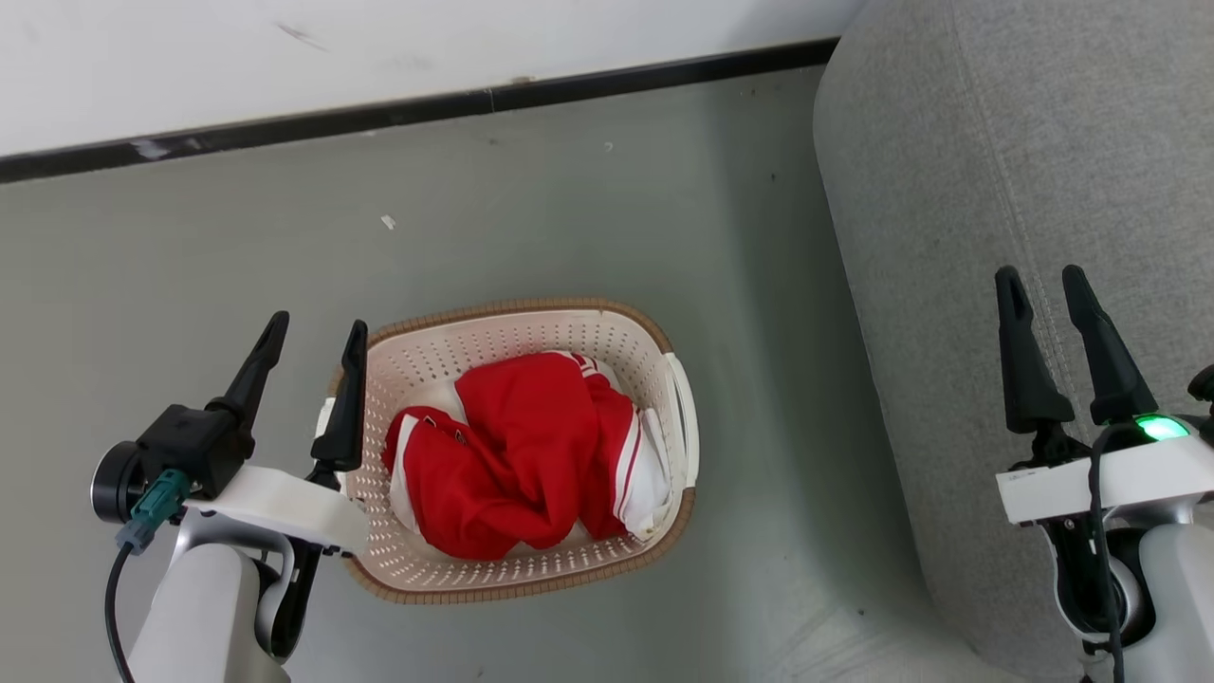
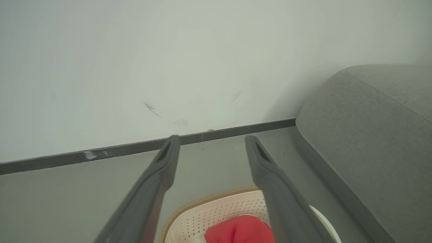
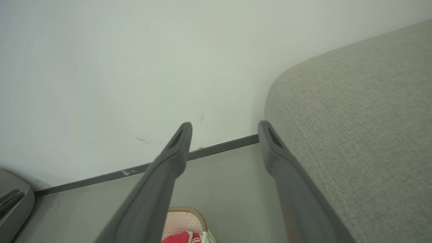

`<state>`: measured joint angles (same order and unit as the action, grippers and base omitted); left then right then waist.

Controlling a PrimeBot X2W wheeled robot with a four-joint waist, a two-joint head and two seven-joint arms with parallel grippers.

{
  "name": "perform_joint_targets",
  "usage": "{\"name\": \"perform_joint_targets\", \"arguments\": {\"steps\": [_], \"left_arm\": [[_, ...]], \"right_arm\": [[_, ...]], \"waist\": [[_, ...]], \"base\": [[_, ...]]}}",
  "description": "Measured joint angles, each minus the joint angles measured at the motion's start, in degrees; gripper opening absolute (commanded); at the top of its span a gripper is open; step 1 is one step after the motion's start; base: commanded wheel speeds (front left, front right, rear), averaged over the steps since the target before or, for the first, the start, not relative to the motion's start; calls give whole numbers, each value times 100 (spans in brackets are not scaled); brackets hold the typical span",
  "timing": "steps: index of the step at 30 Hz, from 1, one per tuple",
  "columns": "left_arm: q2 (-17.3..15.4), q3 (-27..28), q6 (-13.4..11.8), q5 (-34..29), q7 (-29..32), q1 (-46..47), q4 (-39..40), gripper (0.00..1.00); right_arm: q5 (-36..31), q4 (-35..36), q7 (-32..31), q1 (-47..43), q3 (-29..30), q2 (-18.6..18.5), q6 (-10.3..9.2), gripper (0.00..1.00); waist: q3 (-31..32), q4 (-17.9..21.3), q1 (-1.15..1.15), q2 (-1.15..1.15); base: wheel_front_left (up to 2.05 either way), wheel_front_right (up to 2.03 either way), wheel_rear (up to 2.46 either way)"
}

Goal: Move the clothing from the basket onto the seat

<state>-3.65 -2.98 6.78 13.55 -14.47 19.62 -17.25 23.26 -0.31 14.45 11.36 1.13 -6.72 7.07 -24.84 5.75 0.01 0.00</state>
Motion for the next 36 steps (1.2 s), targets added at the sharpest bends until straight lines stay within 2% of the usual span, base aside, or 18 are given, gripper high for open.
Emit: {"name": "perform_joint_targets", "arguments": {"steps": [26, 36], "left_arm": [[-48, -478, 45, -33, 37, 983, -1326, 100], [9, -527, 46, 99, 299, 1382, -2121, 100]], "right_arm": [[93, 324, 1, 911, -129, 159, 0, 100], [110, 357, 1, 1225, -226, 248, 0, 100]], "waist": [[-1187, 440, 0, 0], [-1589, 673, 0, 0]], "base": [[0, 0, 0], [0, 0, 0]]}}
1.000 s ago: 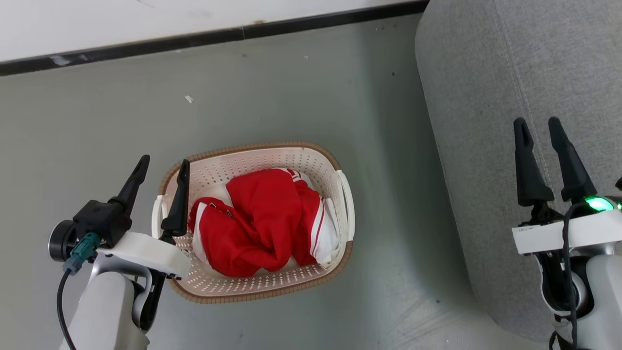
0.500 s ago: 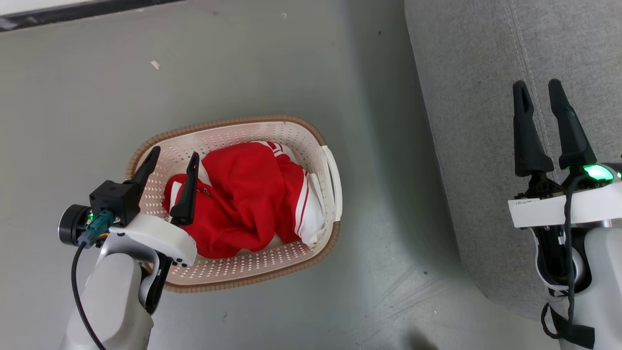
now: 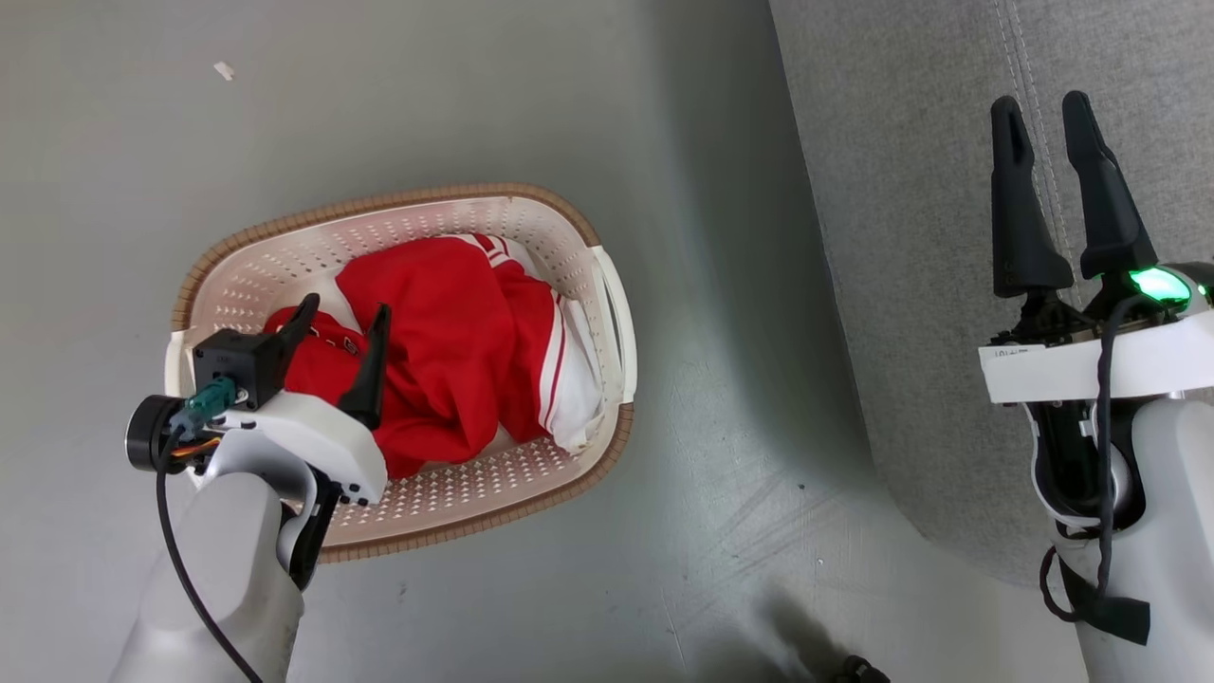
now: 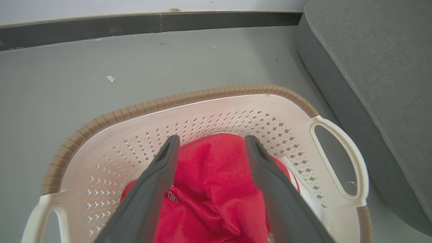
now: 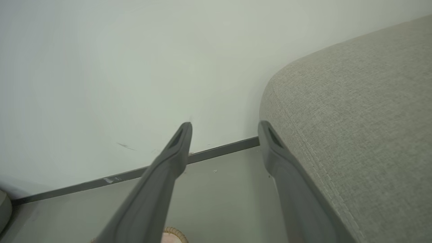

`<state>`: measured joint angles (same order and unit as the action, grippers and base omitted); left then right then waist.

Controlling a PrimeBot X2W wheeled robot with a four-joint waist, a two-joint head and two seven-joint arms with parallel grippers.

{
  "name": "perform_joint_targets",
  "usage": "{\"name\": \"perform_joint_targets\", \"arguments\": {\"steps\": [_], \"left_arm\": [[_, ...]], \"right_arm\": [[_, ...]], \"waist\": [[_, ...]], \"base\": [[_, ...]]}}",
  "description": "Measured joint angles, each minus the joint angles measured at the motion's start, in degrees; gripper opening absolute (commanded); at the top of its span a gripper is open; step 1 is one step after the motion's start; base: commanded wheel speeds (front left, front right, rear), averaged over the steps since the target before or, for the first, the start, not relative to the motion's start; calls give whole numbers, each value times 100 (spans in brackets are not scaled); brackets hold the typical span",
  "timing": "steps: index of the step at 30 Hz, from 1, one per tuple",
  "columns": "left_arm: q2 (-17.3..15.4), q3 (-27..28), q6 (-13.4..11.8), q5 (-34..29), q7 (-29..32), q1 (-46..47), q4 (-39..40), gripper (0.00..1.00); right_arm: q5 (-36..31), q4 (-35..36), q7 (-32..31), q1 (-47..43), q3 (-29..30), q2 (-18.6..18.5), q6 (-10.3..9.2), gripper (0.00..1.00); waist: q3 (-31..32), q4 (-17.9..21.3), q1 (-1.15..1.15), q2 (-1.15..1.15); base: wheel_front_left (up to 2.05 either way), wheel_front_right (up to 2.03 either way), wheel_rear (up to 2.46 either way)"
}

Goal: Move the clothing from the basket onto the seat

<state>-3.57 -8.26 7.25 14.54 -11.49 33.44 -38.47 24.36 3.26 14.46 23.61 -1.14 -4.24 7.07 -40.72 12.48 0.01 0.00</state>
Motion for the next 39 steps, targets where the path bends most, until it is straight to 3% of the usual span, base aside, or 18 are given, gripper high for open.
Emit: {"name": "perform_joint_targets", "arguments": {"steps": [33, 39], "left_arm": [[-88, -163, 1, 4, 754, 1126, -1645, 100], [-166, -108, -93, 2, 917, 1407, -1872, 100]], "right_arm": [[280, 92, 15, 758, -482, 148, 0, 100], [334, 77, 15, 833, -548, 160, 0, 100]], "waist": [[-978, 760, 0, 0], [-1130, 906, 0, 0]], "base": [[0, 0, 0], [0, 0, 0]]}}
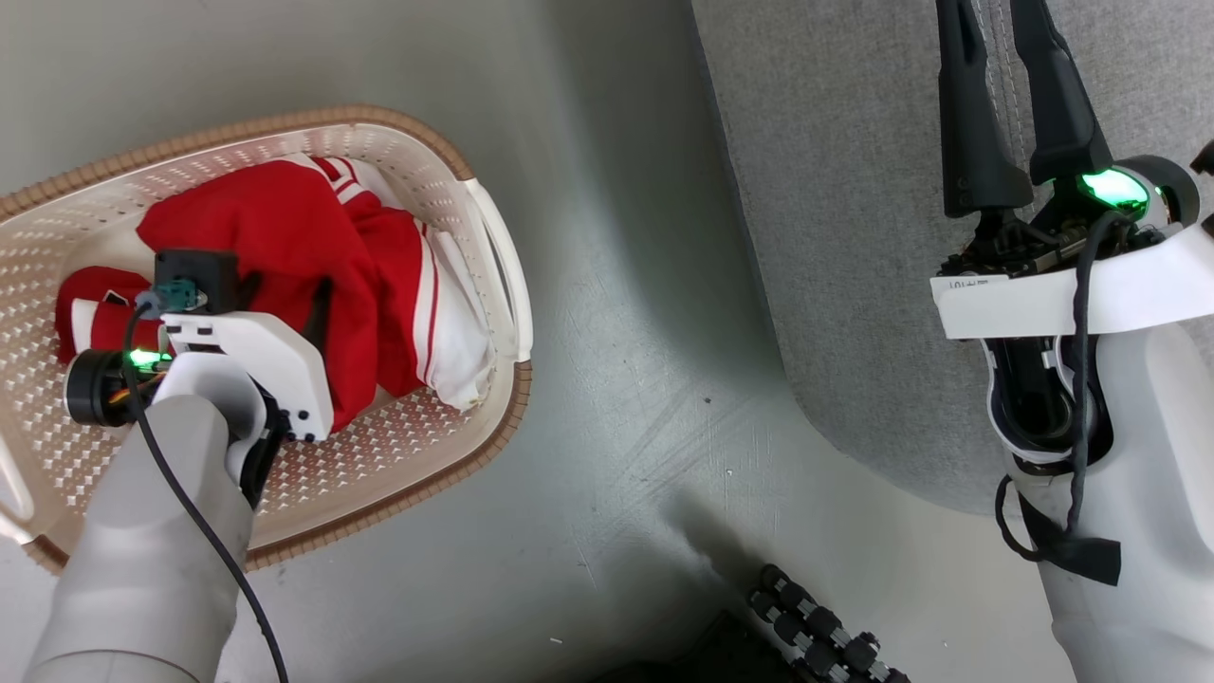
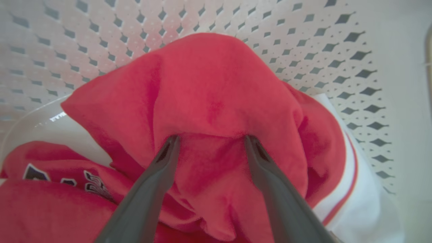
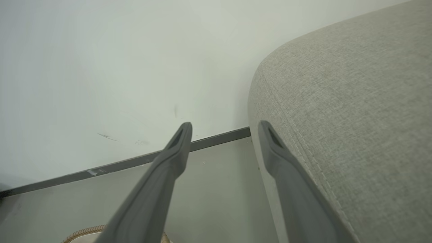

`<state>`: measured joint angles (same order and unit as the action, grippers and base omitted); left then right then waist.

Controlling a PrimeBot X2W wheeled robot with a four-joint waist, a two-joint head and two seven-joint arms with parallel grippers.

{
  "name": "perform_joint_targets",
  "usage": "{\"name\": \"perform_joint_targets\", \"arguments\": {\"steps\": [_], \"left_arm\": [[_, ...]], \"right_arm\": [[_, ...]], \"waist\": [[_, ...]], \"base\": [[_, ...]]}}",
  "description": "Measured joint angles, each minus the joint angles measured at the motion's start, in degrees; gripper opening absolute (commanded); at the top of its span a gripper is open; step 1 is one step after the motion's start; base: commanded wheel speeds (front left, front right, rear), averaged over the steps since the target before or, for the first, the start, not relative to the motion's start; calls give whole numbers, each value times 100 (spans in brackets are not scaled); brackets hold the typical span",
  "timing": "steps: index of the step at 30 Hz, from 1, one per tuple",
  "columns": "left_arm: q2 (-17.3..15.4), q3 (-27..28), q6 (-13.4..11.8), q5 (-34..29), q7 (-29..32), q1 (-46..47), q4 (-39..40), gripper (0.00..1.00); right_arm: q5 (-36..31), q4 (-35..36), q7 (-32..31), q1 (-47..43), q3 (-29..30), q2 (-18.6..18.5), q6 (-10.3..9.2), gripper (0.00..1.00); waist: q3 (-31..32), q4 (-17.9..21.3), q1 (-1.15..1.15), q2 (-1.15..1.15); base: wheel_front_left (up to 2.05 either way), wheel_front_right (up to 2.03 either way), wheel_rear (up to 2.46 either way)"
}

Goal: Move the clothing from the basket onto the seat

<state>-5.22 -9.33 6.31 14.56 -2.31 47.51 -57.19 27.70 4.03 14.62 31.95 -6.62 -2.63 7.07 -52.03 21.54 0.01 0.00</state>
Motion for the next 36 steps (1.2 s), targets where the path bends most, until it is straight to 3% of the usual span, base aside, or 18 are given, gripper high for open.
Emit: {"name": "perform_joint_targets", "arguments": {"steps": [10, 20, 21, 23, 25, 36], "left_arm": [[-285, -12, -500, -158, 528, 354, -532, 100], [-257, -104, -561, -309, 632, 497, -681, 100], [-237, -105, -557, -302, 632, 497, -694, 96], [-210, -121, -553, -301, 631, 497, -714, 44], [-194, -126, -513, -301, 627, 497, -733, 0], [-152, -136, -407, -252, 516, 522, -810, 0]], "right_arm": [[214, -5, 0, 144, -119, 8, 0, 100], [297, -58, 0, 265, -168, 11, 0, 100], [297, -69, 0, 264, -168, 12, 0, 100], [297, -87, 0, 264, -167, 12, 0, 100], [297, -92, 0, 264, -167, 12, 0, 100], [298, -124, 0, 265, -160, 12, 0, 100]], "waist": [[-186, 188, 0, 0], [-215, 257, 0, 0], [-210, 257, 0, 0], [-198, 254, 0, 0], [-185, 250, 0, 0], [-97, 212, -1, 0]], "base": [[0, 0, 0], [0, 0, 0], [0, 0, 0], [0, 0, 0], [0, 0, 0], [0, 0, 0]]}}
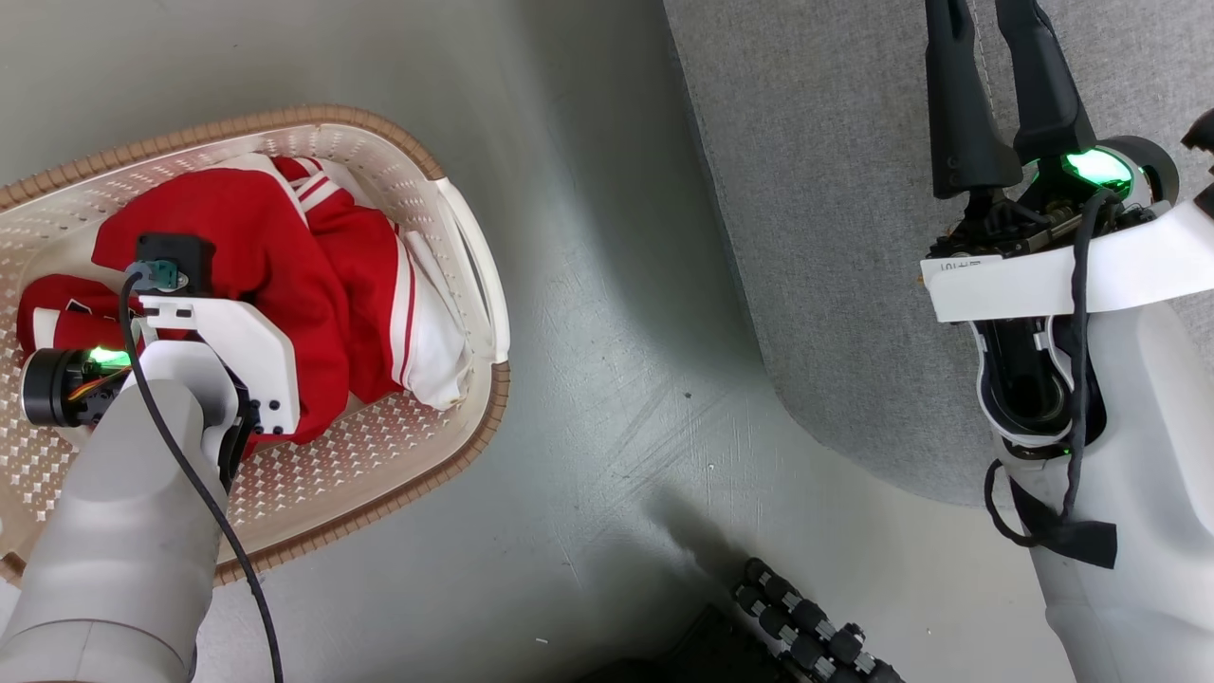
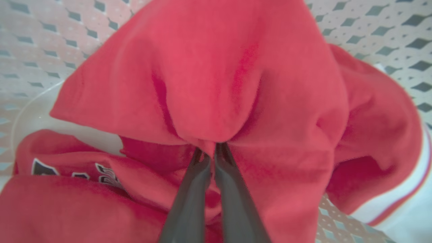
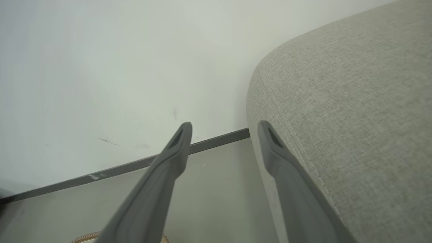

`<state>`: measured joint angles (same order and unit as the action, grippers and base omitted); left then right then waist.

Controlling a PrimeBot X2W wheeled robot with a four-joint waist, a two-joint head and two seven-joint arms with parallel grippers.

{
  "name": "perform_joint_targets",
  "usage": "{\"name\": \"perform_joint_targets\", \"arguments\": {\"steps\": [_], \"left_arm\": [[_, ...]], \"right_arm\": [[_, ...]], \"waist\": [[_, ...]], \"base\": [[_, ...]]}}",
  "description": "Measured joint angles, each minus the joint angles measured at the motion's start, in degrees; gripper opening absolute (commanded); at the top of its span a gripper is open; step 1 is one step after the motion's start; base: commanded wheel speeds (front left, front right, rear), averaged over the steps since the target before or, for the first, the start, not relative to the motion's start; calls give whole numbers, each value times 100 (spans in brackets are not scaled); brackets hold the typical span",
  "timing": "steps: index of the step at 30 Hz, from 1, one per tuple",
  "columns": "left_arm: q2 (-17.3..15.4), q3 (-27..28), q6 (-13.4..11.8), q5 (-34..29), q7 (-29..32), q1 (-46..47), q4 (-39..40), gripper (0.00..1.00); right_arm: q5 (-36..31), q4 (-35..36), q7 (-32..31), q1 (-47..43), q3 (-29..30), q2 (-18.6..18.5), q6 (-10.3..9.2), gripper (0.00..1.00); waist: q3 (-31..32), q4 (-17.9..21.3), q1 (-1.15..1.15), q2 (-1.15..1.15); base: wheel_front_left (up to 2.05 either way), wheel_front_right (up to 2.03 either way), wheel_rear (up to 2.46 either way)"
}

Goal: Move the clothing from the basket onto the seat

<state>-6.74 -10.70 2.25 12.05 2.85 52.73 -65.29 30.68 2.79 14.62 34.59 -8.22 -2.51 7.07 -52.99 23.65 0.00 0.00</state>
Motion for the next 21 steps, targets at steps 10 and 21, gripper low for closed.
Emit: {"name": "perform_joint_targets", "arguments": {"steps": [10, 21], "left_arm": [[23, -144, 166, -14, -272, 89, 11, 0], [69, -296, 397, -58, -766, 85, 69, 0]], "right_arm": [[1, -88, 0, 5, 3, 0, 0, 100], [-1, -149, 0, 169, 92, -1, 0, 100]], "waist": [[102, -52, 0, 0], [330, -175, 0, 0]], "base": [[0, 0, 0], [0, 0, 0]]}}
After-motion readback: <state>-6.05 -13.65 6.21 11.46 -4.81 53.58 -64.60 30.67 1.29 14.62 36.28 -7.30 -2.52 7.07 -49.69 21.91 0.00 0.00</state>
